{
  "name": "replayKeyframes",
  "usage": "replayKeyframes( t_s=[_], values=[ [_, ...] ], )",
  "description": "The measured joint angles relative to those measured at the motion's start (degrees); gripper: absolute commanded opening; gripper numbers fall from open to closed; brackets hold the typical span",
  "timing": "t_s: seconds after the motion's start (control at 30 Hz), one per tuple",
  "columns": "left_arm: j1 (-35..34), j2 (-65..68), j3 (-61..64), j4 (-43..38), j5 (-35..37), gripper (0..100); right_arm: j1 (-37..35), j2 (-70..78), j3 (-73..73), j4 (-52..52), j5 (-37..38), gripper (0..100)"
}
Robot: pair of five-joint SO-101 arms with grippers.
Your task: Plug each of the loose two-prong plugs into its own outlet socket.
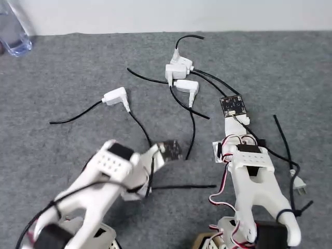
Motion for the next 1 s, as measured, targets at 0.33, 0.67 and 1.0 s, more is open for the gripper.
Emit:
replayKeyframes(
  t_s=[0.33, 0.67, 1.0],
  values=[
    [0.3, -7.9, 5.6, 0.3, 0.3, 1, 0.0, 0.0, 0.0, 0.0, 0.0, 45.7],
    [0.3, -7.9, -6.1, 4.8, 6.2, 1, 0.0, 0.0, 0.0, 0.0, 0.0, 45.7],
    [-13.9, -7.9, -22.2, 4.8, 17.1, 1, -1.6, 0.0, 0.0, 0.0, 0.0, 45.7]
  ],
)
